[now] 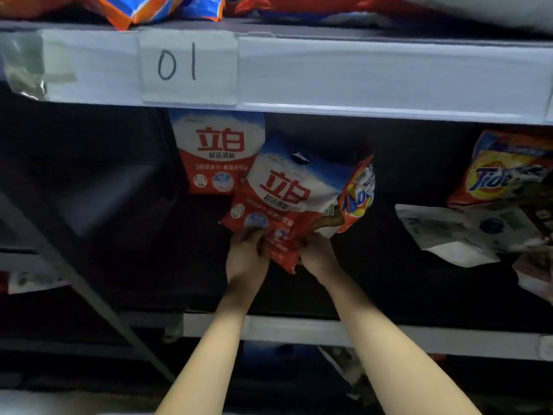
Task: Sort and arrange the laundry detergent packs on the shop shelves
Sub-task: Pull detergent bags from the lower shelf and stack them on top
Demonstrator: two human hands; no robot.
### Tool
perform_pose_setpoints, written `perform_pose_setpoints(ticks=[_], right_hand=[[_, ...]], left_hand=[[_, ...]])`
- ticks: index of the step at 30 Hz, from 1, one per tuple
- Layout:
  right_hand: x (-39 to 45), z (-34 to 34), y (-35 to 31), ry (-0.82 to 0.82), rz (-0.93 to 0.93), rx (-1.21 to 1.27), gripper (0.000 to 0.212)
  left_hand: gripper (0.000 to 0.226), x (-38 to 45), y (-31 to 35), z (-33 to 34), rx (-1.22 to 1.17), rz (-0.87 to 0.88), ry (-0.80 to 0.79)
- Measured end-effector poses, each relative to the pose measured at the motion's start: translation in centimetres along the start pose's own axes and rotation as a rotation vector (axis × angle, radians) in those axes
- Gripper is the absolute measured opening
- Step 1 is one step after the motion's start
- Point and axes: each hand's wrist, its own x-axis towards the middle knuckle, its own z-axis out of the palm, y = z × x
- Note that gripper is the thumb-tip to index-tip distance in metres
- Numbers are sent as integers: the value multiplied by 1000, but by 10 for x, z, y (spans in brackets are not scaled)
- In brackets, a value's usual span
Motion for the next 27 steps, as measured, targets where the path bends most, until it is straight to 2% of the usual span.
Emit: perform_pose_setpoints(ticks=[3,6,8,9,12,14,16,21,23,27], right_hand=[[-10,-19,16,-20,-1,-39,30],[-26,-36,25,-51,54,-10,31],[-36,-47,30,-87,79,6,27],[-41,-52,33,-101,85,4,23],[-54,-64,40,-63,129,-6,12],[-64,-69,42,-4,175,-21,20],[-72,-70,47,20,220,-51,35],[-92,-68,56,85,205,36,50],[-102,-70,54,87,162,121,40],[-123,-85,62,116,109,391,59]], left_hand=[[31,1,-4,-9,9,-58,99],[44,11,-4,-17,23,-184,116],[56,19,3,-22,-55,-290,16],[58,23,7,-24,-148,-365,-85],[49,32,16,-28,-517,-548,-304],[28,30,17,-27,-626,-543,-298],[17,25,16,-21,-666,-510,-228],[15,-1,28,-14,-867,-488,-90],[14,-13,41,-14,-979,-495,-83],[15,-32,72,-15,-1075,-492,-112]])
